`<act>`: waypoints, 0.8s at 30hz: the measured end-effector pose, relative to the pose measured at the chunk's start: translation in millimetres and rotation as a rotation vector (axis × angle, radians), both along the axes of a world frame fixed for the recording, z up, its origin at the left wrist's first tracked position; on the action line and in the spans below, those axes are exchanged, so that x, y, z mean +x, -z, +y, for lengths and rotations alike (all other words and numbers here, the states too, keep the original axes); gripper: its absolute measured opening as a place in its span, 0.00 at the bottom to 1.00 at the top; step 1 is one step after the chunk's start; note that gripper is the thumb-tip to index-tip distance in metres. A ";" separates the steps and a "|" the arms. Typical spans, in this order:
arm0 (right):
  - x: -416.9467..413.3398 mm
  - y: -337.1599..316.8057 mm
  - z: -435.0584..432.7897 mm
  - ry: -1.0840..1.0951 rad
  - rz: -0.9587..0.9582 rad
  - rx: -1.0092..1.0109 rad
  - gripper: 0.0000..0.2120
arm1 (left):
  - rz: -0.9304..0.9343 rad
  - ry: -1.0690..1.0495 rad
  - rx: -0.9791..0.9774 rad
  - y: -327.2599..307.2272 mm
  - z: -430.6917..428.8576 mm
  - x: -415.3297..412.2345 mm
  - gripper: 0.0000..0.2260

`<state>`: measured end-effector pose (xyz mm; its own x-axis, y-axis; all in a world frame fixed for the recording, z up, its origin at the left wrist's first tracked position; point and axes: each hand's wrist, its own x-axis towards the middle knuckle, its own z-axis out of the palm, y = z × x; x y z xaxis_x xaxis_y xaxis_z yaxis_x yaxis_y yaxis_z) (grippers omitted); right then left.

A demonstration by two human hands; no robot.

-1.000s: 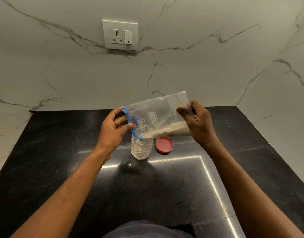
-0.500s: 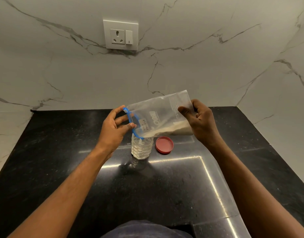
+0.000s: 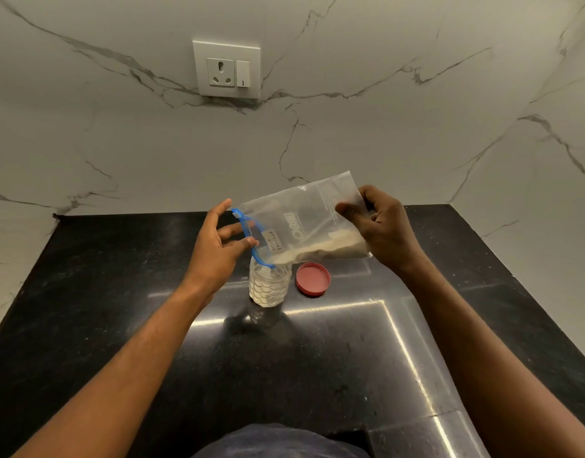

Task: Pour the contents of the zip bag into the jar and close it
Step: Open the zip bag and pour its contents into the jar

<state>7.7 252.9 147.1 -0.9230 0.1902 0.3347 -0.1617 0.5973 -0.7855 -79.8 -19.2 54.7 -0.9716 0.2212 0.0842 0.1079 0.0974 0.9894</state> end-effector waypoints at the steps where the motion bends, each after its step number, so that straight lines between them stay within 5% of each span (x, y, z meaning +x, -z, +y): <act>1: -0.4 -0.7 1.2 0.005 -0.001 -0.001 0.10 | 0.002 -0.001 -0.004 0.2 -0.1 -0.3 0.37; 24: -5.3 -17.8 4.8 -0.057 -0.056 0.030 0.07 | -0.036 0.013 0.029 2.5 1.6 -0.2 0.41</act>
<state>2.4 257.7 164.9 -0.9496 0.1273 0.2865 -0.1522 0.6117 -0.7763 -79.9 -17.6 52.2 -0.9712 0.2316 0.0559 0.0735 0.0678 0.9950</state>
